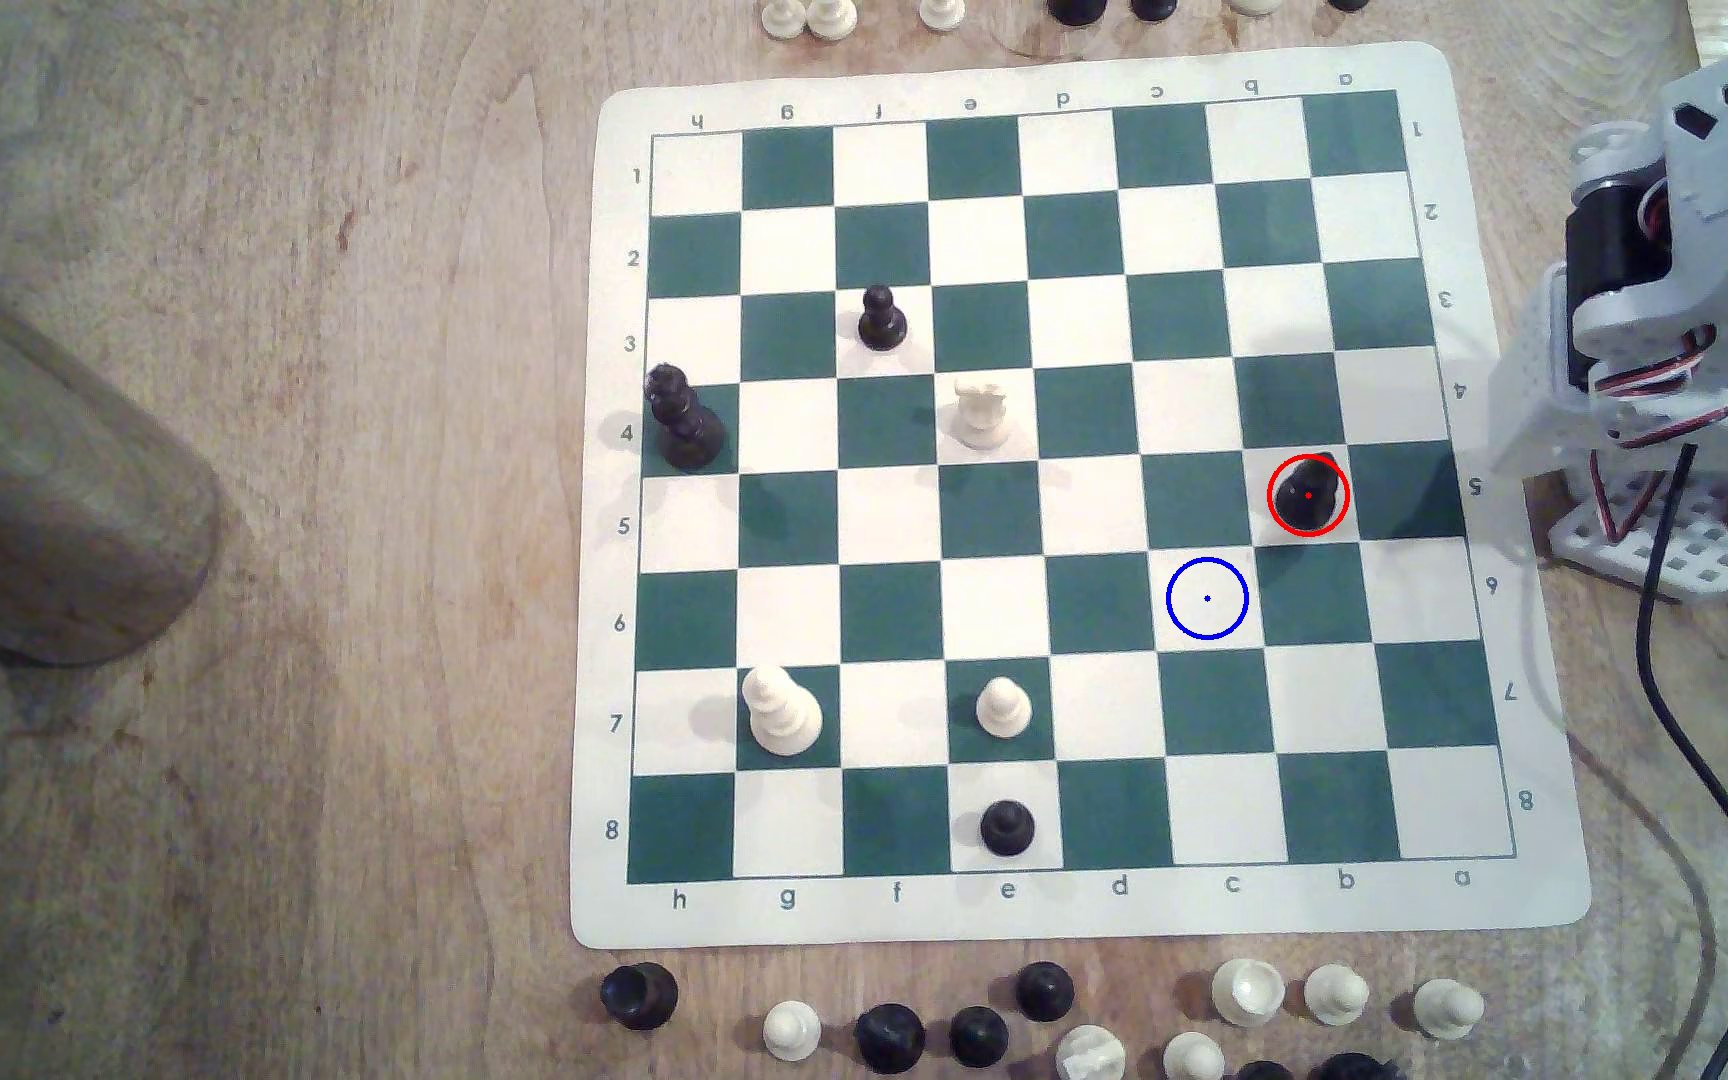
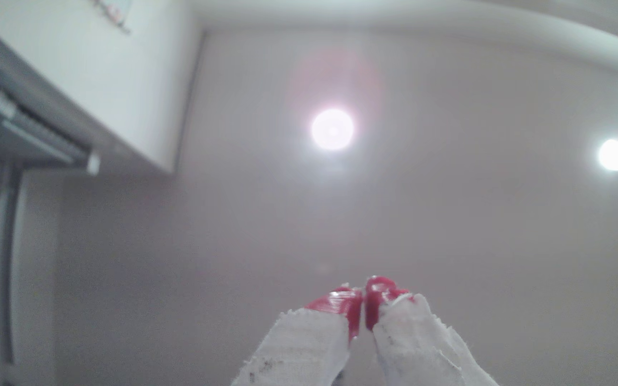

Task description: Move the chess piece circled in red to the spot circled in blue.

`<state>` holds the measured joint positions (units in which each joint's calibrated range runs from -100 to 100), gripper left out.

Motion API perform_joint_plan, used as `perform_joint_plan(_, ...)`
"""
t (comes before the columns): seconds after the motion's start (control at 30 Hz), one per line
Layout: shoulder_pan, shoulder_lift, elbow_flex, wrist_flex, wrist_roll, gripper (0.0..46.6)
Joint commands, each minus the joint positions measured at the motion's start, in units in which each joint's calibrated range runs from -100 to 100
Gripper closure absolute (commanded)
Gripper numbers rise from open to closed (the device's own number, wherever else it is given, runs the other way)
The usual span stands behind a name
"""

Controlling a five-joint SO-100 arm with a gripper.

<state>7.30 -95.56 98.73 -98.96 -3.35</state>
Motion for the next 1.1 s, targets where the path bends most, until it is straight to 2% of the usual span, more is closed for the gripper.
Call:
perform_joint_plan(0.0, -2.5, -0.3, 1.3, 5.5, 0.1, 46.4)
perform_joint_plan(0.27, -4.4, -0.3, -5.4, 35.1, 0.1, 46.4)
perform_joint_plan(0.33, -4.6, -0.3, -10.0, 51.6, -0.1, 46.4)
perform_joint_plan(0.43, -2.6, -0.2, -12.4, 66.8, -0.1, 46.4)
perform_joint_plan(0.73, -3.4, 0.0, -28.5, 111.6, -0.4, 46.4)
perform_joint_plan(0.87, -3.4, 0.0, -37.5, 131.7, -0.4, 41.6)
perform_joint_plan(0.9, -2.3, -0.1, -41.3, 142.7, -0.2, 38.2)
perform_joint_plan(0.93, -2.3, 0.2, -42.6, 147.0, 0.0, 40.0)
perform_joint_plan(0.97, -2.6, 0.7, -43.7, 151.0, 0.4, 43.7)
perform_joint_plan(1.0, -3.0, 0.4, -44.0, 154.9, 3.6, 46.4)
perform_joint_plan(1.03, -2.5, -0.1, -43.8, 158.8, 5.0, 46.4)
perform_joint_plan(1.07, -2.4, -0.1, -43.6, 161.2, 5.0, 46.4)
